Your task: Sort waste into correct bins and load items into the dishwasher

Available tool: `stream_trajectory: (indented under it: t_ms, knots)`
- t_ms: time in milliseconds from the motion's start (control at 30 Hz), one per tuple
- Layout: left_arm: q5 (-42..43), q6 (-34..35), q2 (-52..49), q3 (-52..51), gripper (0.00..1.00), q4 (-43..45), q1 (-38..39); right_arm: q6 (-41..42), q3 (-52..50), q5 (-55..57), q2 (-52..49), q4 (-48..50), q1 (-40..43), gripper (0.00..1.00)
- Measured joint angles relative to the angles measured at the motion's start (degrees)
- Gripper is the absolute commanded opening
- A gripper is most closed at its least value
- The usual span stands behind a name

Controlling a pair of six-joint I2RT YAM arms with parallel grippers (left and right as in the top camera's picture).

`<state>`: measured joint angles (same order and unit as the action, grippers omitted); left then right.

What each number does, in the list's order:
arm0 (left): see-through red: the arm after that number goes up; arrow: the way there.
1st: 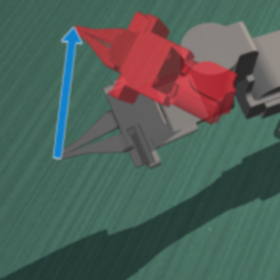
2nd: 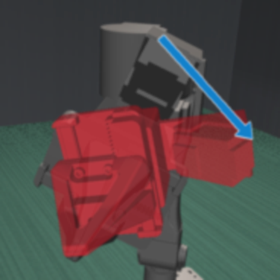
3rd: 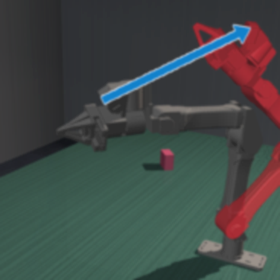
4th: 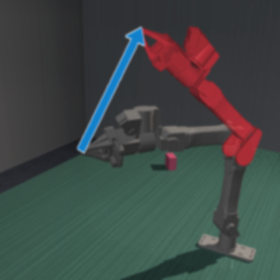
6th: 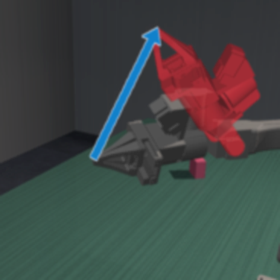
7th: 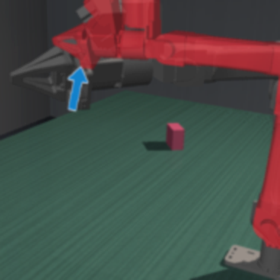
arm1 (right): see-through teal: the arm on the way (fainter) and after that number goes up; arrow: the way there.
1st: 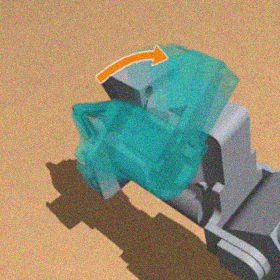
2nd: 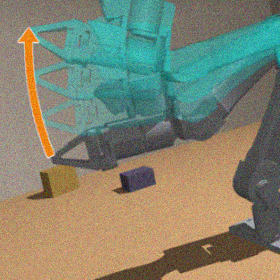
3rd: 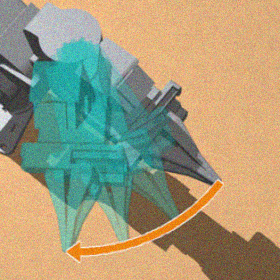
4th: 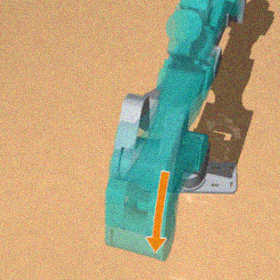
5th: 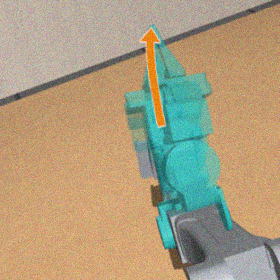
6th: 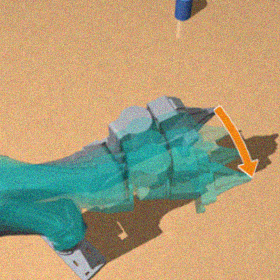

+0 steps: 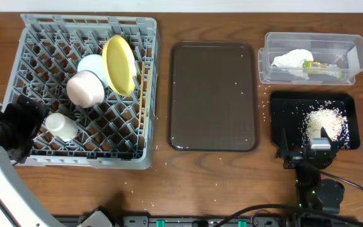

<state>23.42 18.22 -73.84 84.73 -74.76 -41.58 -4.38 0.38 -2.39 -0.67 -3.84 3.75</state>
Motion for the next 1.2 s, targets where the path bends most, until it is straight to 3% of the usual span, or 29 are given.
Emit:
stream_trajectory:
  t_ms: [1200]
  knots:
    - [0.00, 0.00, 0.72, 0.00, 0.94, -0.02, 0.00, 0.00, 0.00, 0.00, 0.00, -0.02, 0.00, 0.99]
